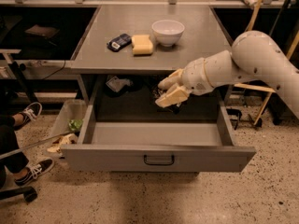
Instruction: Place rxbar chocolate into top drawer
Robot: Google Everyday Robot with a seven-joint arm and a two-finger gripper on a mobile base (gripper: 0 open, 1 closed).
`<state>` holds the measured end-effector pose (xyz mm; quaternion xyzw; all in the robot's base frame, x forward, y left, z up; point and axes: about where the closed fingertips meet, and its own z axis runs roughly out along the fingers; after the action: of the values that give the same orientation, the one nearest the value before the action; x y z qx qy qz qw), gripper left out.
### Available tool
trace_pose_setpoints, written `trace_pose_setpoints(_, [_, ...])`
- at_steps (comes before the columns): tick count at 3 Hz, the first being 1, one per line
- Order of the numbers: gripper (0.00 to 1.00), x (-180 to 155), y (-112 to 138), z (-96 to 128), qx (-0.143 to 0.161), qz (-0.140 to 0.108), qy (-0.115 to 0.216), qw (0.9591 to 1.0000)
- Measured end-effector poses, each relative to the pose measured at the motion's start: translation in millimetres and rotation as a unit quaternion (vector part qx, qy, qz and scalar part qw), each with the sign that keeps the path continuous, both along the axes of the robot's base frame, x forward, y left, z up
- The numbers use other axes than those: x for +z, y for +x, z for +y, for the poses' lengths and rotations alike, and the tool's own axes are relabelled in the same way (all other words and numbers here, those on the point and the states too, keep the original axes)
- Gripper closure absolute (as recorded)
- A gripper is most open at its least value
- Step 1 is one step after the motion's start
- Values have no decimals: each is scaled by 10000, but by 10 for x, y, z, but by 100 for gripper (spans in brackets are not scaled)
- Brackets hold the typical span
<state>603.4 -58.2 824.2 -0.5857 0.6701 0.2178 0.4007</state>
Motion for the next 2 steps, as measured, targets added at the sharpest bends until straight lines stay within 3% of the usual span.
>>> trace_pose_setpoints(1, [100,-18,6,26,23,10,-1,10000])
trace_pose_setpoints(2, [100,-273,-35,-202,-292,48,-237,9993])
